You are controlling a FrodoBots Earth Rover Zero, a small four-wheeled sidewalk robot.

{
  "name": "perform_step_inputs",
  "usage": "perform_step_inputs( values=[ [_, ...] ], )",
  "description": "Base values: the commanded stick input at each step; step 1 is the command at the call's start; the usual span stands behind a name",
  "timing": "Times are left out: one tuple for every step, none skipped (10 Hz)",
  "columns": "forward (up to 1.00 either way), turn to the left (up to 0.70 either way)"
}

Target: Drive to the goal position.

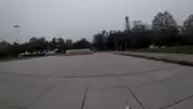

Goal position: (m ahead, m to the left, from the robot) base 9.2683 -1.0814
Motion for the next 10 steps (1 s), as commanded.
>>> perform_step_inputs(
  values=[
    [1.00,0.02],
    [1.00,-0.06],
    [1.00,-0.24],
    [1.00,-0.38],
    [1.00,-0.15],
    [1.00,0.02],
    [1.00,0.02],
    [1.00,0.02],
    [1.00,0.02],
    [1.00,0.02]
  ],
)
